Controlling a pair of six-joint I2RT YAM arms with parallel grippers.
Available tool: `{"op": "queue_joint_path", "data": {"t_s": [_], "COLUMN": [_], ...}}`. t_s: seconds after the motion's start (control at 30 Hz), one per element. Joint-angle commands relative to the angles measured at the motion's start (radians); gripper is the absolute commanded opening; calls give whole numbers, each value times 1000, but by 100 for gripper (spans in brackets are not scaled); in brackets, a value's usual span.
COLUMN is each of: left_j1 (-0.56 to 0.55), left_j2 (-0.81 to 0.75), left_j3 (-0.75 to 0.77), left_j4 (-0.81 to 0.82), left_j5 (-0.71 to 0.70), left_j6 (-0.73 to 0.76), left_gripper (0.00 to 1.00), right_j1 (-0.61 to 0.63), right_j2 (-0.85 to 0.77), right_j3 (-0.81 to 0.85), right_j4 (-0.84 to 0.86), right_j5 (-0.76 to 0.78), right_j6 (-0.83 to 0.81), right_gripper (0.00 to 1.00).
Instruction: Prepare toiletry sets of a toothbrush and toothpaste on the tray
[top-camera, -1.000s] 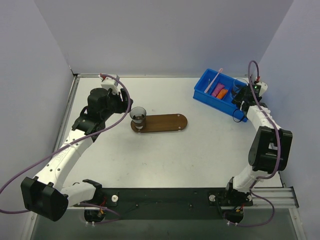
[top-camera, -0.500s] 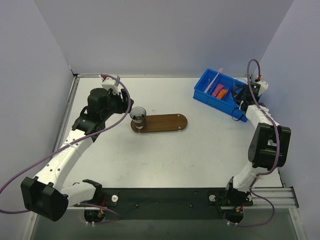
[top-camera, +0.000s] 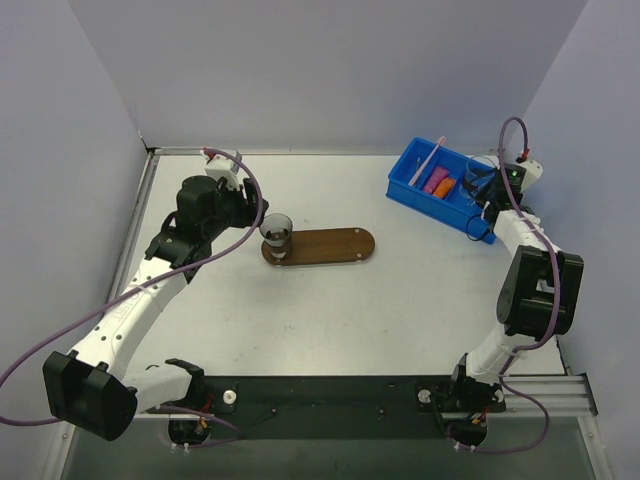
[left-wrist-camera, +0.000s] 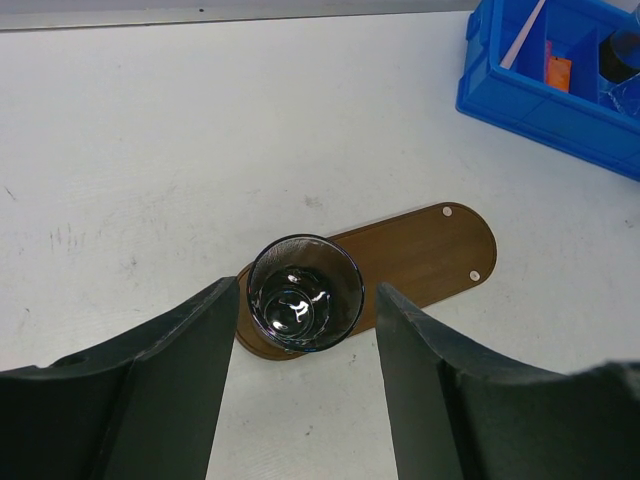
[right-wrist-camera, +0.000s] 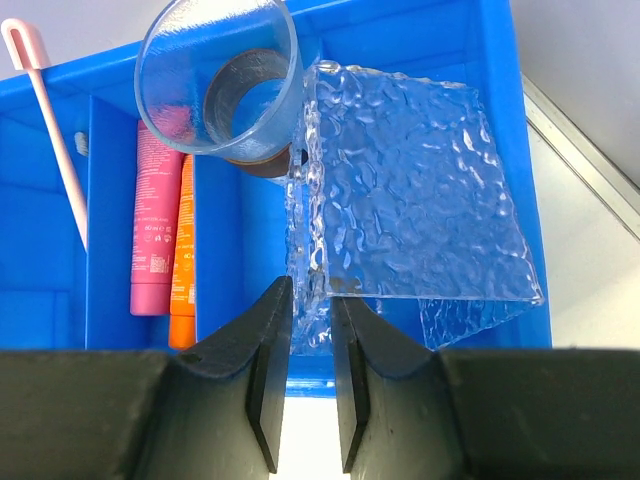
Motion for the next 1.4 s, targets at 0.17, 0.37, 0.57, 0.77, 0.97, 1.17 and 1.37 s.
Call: {"op": "queue_joint_path", "data": {"t_s": [0.17, 0.37, 0.57, 0.77, 0.97, 1.17, 1.37], "left_j1": [-5, -10, -13, -13, -14, -19, -25], "left_j2": [-1, 5, 8, 0, -12, -32, -49], "left_j3": [20, 20, 23, 21, 20, 21, 17], "left_j4": [22, 21, 18, 18, 21, 19, 28], "left_j5": [17, 17, 16, 13, 11, 10, 20], "left_j6": [15, 18, 21, 24, 24, 29, 36], "left_gripper": [66, 66, 66, 66, 66, 66, 66], "right_j1": [-5, -6, -6, -6, -6, -3, 3], "right_j2": [28, 66, 76, 5, -99, -142, -234], "right_j3": [26, 40, 40, -14, -37, 28, -8], "right_j4": [43, 58, 82, 127, 161, 130, 151], "right_j5": [-13, -12, -27, -24, -32, -107, -154], "right_j6": [16, 13, 10, -4, -10, -38, -32], "right_gripper": [21, 18, 0, 0, 0, 0, 0]}}
